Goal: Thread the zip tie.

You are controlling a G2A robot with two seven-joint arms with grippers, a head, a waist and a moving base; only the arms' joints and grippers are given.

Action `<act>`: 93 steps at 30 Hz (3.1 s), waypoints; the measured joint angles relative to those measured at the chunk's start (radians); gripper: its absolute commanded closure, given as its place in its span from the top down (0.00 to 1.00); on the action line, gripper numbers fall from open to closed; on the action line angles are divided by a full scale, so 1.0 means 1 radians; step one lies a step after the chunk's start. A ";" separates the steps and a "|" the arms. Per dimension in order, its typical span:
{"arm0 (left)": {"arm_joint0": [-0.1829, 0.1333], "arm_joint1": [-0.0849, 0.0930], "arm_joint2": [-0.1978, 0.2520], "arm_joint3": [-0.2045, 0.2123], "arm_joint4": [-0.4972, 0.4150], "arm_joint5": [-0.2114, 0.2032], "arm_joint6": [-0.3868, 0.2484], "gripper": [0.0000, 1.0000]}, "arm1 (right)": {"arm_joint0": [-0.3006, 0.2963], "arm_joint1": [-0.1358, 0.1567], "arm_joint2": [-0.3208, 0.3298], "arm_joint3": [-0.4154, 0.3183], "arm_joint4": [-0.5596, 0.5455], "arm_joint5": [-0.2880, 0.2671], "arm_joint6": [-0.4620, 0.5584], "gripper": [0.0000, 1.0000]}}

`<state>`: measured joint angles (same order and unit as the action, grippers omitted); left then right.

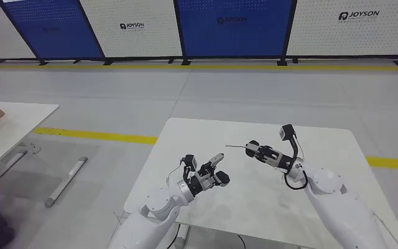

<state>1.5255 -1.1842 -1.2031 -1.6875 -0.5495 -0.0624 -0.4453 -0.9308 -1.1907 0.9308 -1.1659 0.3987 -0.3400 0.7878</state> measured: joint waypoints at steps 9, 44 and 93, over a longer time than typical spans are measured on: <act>-0.110 -0.029 0.082 0.046 -0.060 -0.009 0.110 1.00 | -0.004 -0.015 -0.026 0.003 0.002 0.024 0.014 0.00; -0.173 -0.045 0.169 0.119 0.176 -0.053 0.242 1.00 | -0.031 -0.011 0.004 -0.023 0.006 0.047 0.034 0.00; -0.195 -0.058 0.137 0.149 0.063 -0.065 0.175 0.00 | -0.031 -0.011 0.004 -0.023 0.006 0.047 0.034 0.00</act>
<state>1.3305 -1.2422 -1.0657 -1.5384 -0.4868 -0.1275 -0.2703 -0.9618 -1.2018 0.9344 -1.1891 0.4051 -0.2929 0.8221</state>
